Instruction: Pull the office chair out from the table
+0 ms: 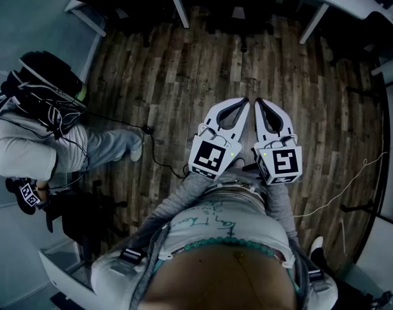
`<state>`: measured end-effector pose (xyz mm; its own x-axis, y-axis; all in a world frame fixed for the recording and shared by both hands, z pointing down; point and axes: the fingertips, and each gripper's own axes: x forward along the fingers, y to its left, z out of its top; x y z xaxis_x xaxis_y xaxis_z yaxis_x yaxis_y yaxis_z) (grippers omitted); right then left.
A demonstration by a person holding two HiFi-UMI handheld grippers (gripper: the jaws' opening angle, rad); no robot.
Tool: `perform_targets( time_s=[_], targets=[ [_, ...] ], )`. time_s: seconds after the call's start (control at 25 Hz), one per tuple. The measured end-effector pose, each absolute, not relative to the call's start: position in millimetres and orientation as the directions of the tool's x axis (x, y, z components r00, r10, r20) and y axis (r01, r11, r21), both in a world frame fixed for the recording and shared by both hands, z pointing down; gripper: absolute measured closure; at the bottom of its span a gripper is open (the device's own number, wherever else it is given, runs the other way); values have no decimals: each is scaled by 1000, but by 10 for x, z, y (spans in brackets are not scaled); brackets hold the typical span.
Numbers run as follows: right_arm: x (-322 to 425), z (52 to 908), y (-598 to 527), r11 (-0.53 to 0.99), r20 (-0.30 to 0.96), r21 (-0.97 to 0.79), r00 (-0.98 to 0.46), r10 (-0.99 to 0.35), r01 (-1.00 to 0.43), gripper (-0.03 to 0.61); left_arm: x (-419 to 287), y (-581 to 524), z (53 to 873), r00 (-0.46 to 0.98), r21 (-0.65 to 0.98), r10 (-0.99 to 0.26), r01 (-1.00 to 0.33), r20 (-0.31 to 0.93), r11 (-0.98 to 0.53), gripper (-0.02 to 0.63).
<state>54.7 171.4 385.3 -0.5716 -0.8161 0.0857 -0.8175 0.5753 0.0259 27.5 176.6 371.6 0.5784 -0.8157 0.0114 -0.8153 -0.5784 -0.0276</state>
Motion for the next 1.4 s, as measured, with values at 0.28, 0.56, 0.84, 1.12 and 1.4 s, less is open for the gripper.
perform_targets(
  time_s=[0.28,0.56,0.84,1.12,1.4],
  targets=[
    [783,3809,1774,577,76,1,-575,-814,-817,558,431,1825,3701,563,0,-826,-827,17,-563,603],
    [948,3872,1817,601,100,18,-597,-796,-799,558,524,1945,3768,526,25,-850,-851,40,-525,603],
    [864,3880,1712,605,92,-17,-603,-792,-796,558,353,1869,3776,500,37,-865,-866,35,-499,603],
    [716,3902,1358,579,92,-16,-578,-811,-815,558,226,1464,3815,544,22,-838,-839,41,-544,603],
    [481,3818,826,559,87,7,-557,-826,-829,558,108,870,3745,599,23,-800,-801,37,-599,603]
  ],
)
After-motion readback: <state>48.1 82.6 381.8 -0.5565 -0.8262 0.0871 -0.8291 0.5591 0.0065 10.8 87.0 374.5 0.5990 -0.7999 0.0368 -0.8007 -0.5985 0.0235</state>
